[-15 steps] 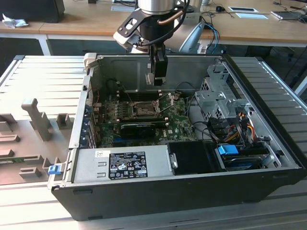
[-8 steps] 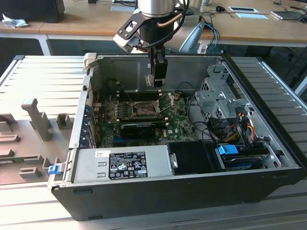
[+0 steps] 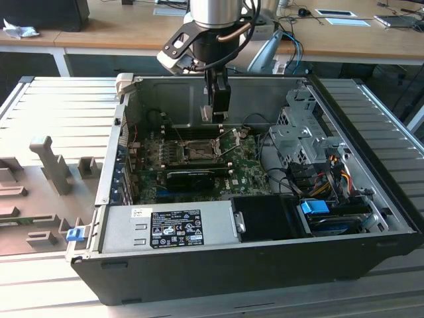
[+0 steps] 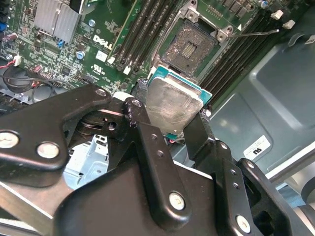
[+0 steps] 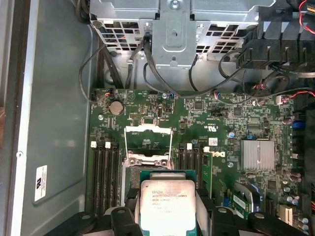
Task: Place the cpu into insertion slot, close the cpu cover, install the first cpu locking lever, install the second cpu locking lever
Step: 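Place the cpu into insertion slot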
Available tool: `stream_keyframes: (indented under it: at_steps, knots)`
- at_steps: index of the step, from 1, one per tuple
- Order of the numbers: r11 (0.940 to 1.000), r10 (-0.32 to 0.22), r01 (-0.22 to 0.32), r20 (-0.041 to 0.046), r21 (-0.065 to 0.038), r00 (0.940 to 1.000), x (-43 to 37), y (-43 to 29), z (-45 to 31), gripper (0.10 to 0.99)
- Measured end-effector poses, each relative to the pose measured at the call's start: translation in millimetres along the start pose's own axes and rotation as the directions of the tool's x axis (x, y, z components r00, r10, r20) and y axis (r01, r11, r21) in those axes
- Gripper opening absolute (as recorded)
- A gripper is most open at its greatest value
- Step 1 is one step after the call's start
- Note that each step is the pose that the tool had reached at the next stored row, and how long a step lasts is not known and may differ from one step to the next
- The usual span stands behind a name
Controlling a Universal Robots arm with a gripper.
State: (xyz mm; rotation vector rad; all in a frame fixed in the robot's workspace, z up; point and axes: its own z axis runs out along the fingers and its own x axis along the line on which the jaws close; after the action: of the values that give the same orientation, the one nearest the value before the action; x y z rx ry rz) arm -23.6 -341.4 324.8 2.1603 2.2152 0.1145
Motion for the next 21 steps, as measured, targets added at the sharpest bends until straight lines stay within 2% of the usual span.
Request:
stream_keyframes:
  at_steps: [7, 21]
  knots:
    - [1.0, 0.0, 0.0, 0.0, 0.0, 1.0, -0.1, -0.5, 5.6, 0.537]
    - [1.0, 0.0, 0.0, -0.0006, 0.0, 1.0, -0.2, -1.0, 12.2, 0.537]
